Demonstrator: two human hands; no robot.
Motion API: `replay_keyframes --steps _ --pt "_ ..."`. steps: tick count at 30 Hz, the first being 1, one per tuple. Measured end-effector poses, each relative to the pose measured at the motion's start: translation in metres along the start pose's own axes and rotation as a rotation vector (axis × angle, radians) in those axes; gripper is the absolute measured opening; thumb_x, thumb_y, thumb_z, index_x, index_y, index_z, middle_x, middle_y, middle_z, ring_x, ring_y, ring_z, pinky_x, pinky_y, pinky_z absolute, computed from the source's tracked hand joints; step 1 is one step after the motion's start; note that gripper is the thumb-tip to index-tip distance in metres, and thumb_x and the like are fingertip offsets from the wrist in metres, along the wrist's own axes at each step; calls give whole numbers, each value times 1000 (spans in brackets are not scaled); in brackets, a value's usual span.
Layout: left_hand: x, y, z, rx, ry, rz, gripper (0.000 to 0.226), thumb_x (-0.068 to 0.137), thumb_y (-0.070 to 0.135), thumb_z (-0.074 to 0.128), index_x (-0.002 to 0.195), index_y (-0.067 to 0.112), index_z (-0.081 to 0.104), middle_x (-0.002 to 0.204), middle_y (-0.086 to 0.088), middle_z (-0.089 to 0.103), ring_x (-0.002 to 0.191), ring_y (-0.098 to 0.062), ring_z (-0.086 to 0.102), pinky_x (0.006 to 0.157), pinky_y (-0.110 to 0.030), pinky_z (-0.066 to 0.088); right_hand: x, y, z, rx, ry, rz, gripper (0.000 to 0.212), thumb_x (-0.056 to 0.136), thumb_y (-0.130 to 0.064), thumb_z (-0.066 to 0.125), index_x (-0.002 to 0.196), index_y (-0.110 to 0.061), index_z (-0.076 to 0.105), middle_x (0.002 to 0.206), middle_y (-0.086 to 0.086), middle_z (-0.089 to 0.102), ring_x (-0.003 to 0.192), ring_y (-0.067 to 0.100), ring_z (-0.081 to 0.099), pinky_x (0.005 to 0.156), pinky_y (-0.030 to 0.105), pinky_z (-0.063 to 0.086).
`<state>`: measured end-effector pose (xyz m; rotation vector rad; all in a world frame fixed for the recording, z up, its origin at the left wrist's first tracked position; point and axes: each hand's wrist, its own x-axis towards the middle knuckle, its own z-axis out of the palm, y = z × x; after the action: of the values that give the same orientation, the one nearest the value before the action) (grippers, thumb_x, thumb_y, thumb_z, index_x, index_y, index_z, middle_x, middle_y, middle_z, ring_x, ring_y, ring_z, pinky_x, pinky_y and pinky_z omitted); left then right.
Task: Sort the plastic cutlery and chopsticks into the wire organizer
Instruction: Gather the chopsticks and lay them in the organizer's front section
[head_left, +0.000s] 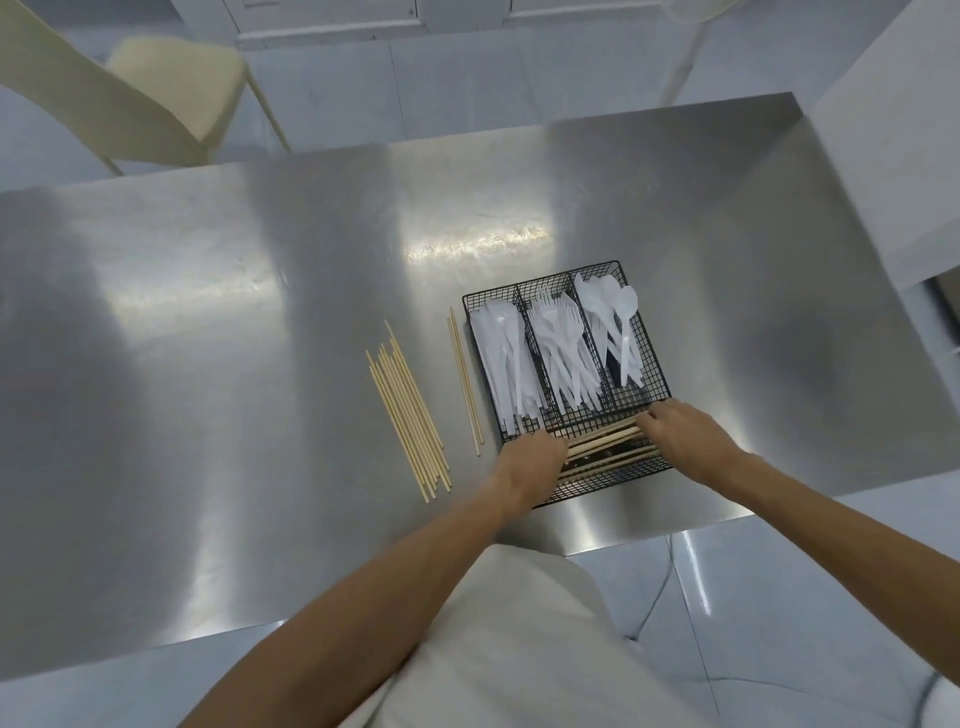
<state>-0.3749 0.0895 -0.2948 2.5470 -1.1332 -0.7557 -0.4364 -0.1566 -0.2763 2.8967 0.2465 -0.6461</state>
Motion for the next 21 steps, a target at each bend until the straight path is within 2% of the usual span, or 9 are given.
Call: replay_keyframes --steps 5,8,14,18,21 --pt "1 -1 4 40 4 -11 21 88 -4 54 101 7 67 85 -12 68 75 -32 68 64 -42 58 3 -11 -1 -2 -39 33 31 93 -10 64 124 -13 60 125 9 65 112 25 61 97 36 51" --pt "0 -2 7 42 5 -13 17 90 -2 55 97 8 68 83 -10 69 74 -30 69 67 -43 61 2 -11 -1 11 -50 13 28 93 -7 62 120 -12 60 123 10 64 110 26 60 94 36 50" --pt "4 6 5 40 21 -4 14 91 -1 57 89 7 68 76 -10 67 66 -28 67 60 -40 60 0 -7 2 32 -47 -30 31 91 -4 62 121 -14 59 117 10 65 107 27 61 92 36 50" --pt "3 5 7 32 42 -12 12 93 2 57 89 8 67 78 -8 68 67 -26 67 63 -42 61 0 -4 0 4 -3 -43 26 86 -6 68 111 -13 64 108 11 69 97 28 65 83 37 51" --pt "-1 5 9 43 64 -2 13 92 2 56 93 8 68 83 -9 67 69 -26 65 64 -43 61 2 -7 0 -65 -35 -49 27 87 -11 69 114 -15 64 112 8 69 102 25 63 89 36 50"
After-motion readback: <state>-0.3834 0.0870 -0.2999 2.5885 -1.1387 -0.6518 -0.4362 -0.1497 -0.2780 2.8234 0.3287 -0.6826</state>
